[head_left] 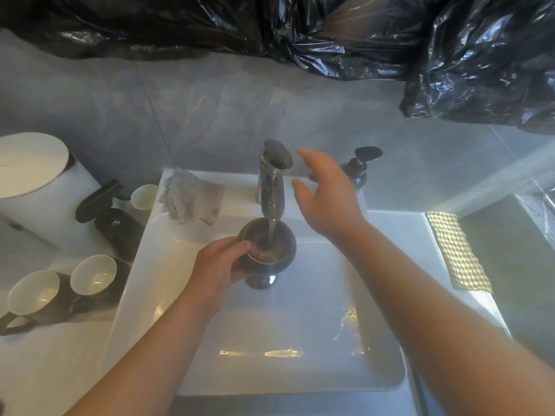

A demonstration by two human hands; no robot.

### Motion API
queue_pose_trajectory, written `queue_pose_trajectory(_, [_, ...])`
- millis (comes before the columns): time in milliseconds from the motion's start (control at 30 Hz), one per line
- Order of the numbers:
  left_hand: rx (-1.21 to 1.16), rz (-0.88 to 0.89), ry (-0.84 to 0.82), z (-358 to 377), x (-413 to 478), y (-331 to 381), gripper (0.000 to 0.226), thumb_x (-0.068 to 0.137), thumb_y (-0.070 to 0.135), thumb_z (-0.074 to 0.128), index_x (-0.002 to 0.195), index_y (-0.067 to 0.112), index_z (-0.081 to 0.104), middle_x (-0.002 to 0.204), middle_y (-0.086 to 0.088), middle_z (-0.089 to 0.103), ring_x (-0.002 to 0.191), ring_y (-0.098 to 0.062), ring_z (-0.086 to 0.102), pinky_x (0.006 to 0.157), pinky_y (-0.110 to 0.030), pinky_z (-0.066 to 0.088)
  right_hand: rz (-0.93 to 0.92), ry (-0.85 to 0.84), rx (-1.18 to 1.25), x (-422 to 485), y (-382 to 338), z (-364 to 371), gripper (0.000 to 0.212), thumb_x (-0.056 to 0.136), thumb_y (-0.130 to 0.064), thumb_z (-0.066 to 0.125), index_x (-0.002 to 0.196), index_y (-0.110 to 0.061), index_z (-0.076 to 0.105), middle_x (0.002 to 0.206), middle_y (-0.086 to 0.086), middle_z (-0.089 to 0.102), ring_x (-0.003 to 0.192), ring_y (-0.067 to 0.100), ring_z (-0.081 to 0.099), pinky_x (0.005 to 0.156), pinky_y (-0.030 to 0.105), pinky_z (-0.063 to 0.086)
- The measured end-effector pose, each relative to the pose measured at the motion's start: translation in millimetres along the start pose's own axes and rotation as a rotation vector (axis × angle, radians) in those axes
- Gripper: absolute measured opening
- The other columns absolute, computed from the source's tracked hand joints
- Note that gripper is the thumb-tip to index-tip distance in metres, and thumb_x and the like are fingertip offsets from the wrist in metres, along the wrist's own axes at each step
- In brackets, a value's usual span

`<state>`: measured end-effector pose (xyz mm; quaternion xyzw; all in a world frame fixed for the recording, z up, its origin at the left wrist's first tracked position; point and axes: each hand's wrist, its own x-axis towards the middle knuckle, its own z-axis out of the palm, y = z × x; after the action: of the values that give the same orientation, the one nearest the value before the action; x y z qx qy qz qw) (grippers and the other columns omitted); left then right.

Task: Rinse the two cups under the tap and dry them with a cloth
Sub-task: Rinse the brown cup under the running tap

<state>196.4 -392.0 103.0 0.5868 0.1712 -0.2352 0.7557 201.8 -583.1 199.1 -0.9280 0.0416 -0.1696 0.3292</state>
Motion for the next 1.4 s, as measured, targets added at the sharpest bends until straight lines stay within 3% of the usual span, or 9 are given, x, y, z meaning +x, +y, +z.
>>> queue_pose_trajectory(100, [-0.004, -0.004, -0.008, 0.2, -2.1, -1.8, 0.015, 0.092, 0.003, 0.064, 0.088, 0.009, 0.077, 0.086, -0.013, 0.079, 0.076, -0.024, 0.076, 0.066, -0.035, 0.06, 0.349, -0.076, 0.087, -37.2, 12.2, 4.5, 0.03, 0.1, -0.017, 0.053, 0.128, -0.015, 0.062, 0.117, -0.002, 0.061, 0.099, 0.011, 0.053, 0.087, 0.0, 0.042])
queue_pose_trajectory(133, [-0.011, -0.002, -0.014, 0.7, -3.0, -2.2, 0.017, 0.092, 0.002, 0.063, 0.086, 0.009, 0.077, 0.085, -0.013, 0.078, 0.075, -0.024, 0.076, 0.065, -0.034, 0.061, 0.42, -0.177, 0.115, -49.5, 18.9, 10.3, 0.026, 0.101, -0.022, 0.05, 0.119, -0.015, 0.067, 0.107, -0.004, 0.061, 0.093, 0.013, 0.053, 0.085, 0.002, 0.045])
queue_pose_trajectory(233, [-0.015, 0.008, -0.037, 2.7, -5.7, -2.5, 0.019, 0.092, -0.001, 0.061, 0.084, 0.009, 0.076, 0.08, -0.011, 0.078, 0.071, -0.023, 0.075, 0.059, -0.033, 0.061, 0.523, -0.341, 0.362, -72.9, 33.3, 27.7, 0.029, 0.096, -0.027, 0.047, 0.092, -0.01, 0.07, 0.086, 0.013, 0.068, 0.082, 0.027, 0.063, 0.08, 0.043, 0.058])
queue_pose_trajectory(367, [-0.003, 0.02, -0.064, 2.5, -7.3, -2.9, 0.018, 0.092, -0.001, 0.061, 0.089, 0.008, 0.076, 0.082, -0.009, 0.079, 0.072, -0.022, 0.076, 0.062, -0.034, 0.06, 0.62, -0.386, 0.522, -77.8, 35.7, 36.7, 0.03, 0.094, -0.017, 0.047, 0.107, -0.013, 0.073, 0.086, 0.021, 0.071, 0.069, 0.02, 0.06, 0.065, 0.027, 0.054])
queue_pose_trajectory(733, [0.083, 0.072, -0.036, -2.6, -6.6, 0.1, 0.021, 0.088, 0.004, 0.07, 0.108, 0.004, 0.073, 0.099, -0.021, 0.076, 0.085, -0.028, 0.076, 0.069, -0.036, 0.061, 0.732, -0.39, 0.64, -74.9, 45.3, 51.5, 0.032, 0.096, -0.008, 0.047, 0.121, -0.01, 0.067, 0.094, 0.016, 0.073, 0.076, 0.023, 0.068, 0.067, 0.028, 0.058])
queue_pose_trajectory(867, [0.131, 0.101, 0.02, 0.5, -10.1, 6.0, 0.021, 0.084, 0.004, 0.076, 0.103, 0.006, 0.07, 0.089, -0.017, 0.073, 0.076, -0.026, 0.073, 0.058, -0.028, 0.059, 0.796, -0.428, 0.761, -73.0, 45.4, 56.8, 0.03, 0.098, -0.012, 0.045, 0.115, -0.005, 0.068, 0.111, 0.022, 0.07, 0.084, 0.027, 0.071, 0.074, 0.033, 0.061])
queue_pose_trajectory(1033, [0.204, 0.125, 0.043, 4.5, -6.8, 5.3, 0.021, 0.08, 0.006, 0.08, 0.099, 0.011, 0.071, 0.091, -0.017, 0.075, 0.075, -0.023, 0.074, 0.069, -0.036, 0.062, 0.871, -0.425, 0.83, -71.7, 45.6, 62.7, 0.034, 0.097, -0.013, 0.041, 0.117, -0.002, 0.066, 0.119, 0.026, 0.066, 0.097, 0.036, 0.072, 0.086, 0.044, 0.061])
queue_pose_trajectory(1167, [0.156, 0.09, -0.006, -1.2, -0.5, 1.4, 0.011, 0.092, 0.006, 0.067, 0.095, 0.012, 0.075, 0.084, -0.007, 0.078, 0.076, -0.017, 0.075, 0.078, -0.04, 0.061, 0.856, -0.359, 0.79, -68.4, 46.6, 55.5, 0.032, 0.101, -0.011, 0.038, 0.117, -0.005, 0.065, 0.104, 0.019, 0.067, 0.078, 0.028, 0.068, 0.063, 0.028, 0.058])
queue_pose_trajectory(1400, [0.002, -0.059, -0.113, -2.4, 12.0, -6.8, 0.024, 0.102, 0.003, 0.046, 0.094, 0.0, 0.068, 0.085, -0.015, 0.073, 0.072, -0.02, 0.074, 0.064, -0.035, 0.061, 0.772, -0.31, 0.733, -64.0, 47.4, 51.5, 0.013, 0.095, -0.016, 0.052, 0.097, -0.013, 0.064, 0.086, 0.009, 0.064, 0.073, 0.027, 0.062, 0.066, 0.031, 0.052])
